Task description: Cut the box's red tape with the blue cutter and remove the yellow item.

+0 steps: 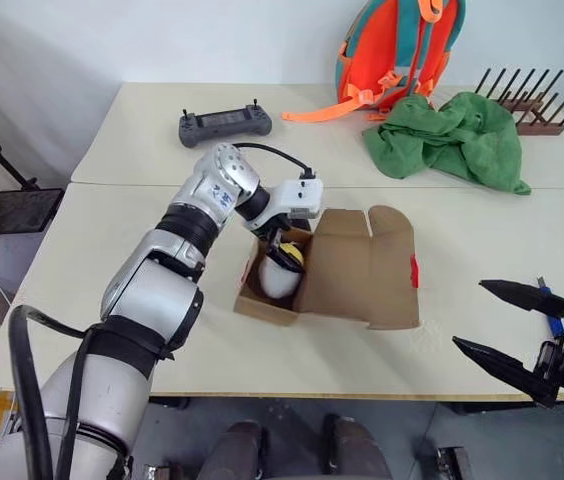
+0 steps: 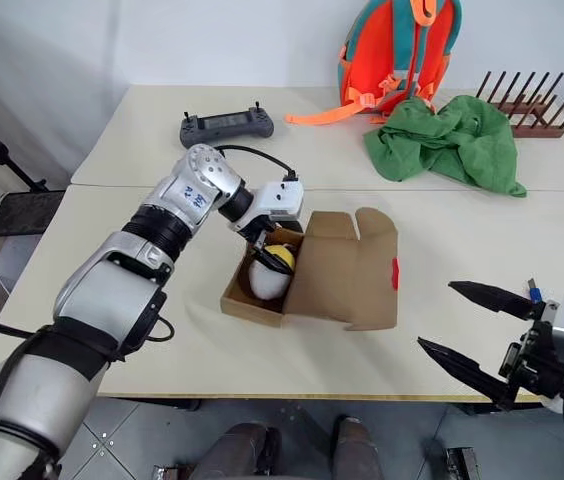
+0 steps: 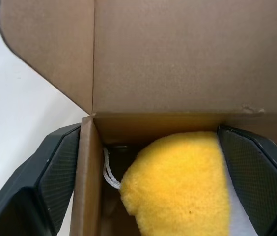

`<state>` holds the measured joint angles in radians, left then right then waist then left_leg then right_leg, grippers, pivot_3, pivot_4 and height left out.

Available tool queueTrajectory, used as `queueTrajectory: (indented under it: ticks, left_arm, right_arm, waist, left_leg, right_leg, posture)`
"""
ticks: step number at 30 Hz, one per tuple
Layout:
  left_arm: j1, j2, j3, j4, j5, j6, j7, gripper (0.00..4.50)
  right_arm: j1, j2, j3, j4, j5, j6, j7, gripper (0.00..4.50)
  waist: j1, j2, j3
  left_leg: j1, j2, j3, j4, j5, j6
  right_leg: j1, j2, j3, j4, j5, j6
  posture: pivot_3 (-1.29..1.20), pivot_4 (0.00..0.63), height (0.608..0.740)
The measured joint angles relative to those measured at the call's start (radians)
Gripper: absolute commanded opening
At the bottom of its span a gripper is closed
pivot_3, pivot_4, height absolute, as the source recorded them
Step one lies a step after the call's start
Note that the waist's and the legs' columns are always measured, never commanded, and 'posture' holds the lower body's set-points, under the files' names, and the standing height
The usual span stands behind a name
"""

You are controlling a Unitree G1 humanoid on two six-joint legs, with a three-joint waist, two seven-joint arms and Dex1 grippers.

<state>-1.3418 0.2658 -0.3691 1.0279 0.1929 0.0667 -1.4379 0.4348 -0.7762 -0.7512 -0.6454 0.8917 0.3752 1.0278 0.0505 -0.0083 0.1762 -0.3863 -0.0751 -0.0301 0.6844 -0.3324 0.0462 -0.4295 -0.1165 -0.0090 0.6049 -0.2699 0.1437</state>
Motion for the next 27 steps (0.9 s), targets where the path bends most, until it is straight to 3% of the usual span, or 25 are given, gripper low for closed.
queueTrajectory:
  ticks: [10,17,27]
  left_arm:
    - [0.131,0.081,0.167,-0.292,-0.206,0.131,-0.063,4.49]
    - [0.259,0.226,0.099,-0.465,-0.217,0.218,-0.064,4.49]
    - [0.29,0.242,-0.052,-0.574,-0.137,0.197,-0.062,4.49]
  right_arm:
    - [0.025,0.005,-0.041,-0.027,0.038,0.019,-0.04,4.5]
    - [0.059,0.006,-0.058,-0.038,0.058,0.021,-0.041,4.5]
    - [0.104,-0.031,-0.085,-0.061,0.077,0.051,0.005,4.5]
  waist:
    - [-0.003,0.0,0.0]
    - [-0.013,0.001,0.0]
    - [-0.001,0.001,0.0]
  left_leg:
    - [0.0,0.0,-0.001,0.001,0.0,0.0]
    - [0.001,0.0,-0.001,0.002,0.001,-0.001]
    - [0.001,0.0,-0.001,0.002,0.0,-0.001]
  right_leg:
    - [0.0,0.0,0.0,0.001,0.0,0.0]
    - [0.001,0.0,0.001,0.003,0.0,-0.001]
    - [0.0,0.001,0.002,0.003,0.0,-0.001]
  posture:
    - [0.0,0.15,0.74]
    - [0.0,0.15,0.74]
    - [0.0,0.15,0.74]
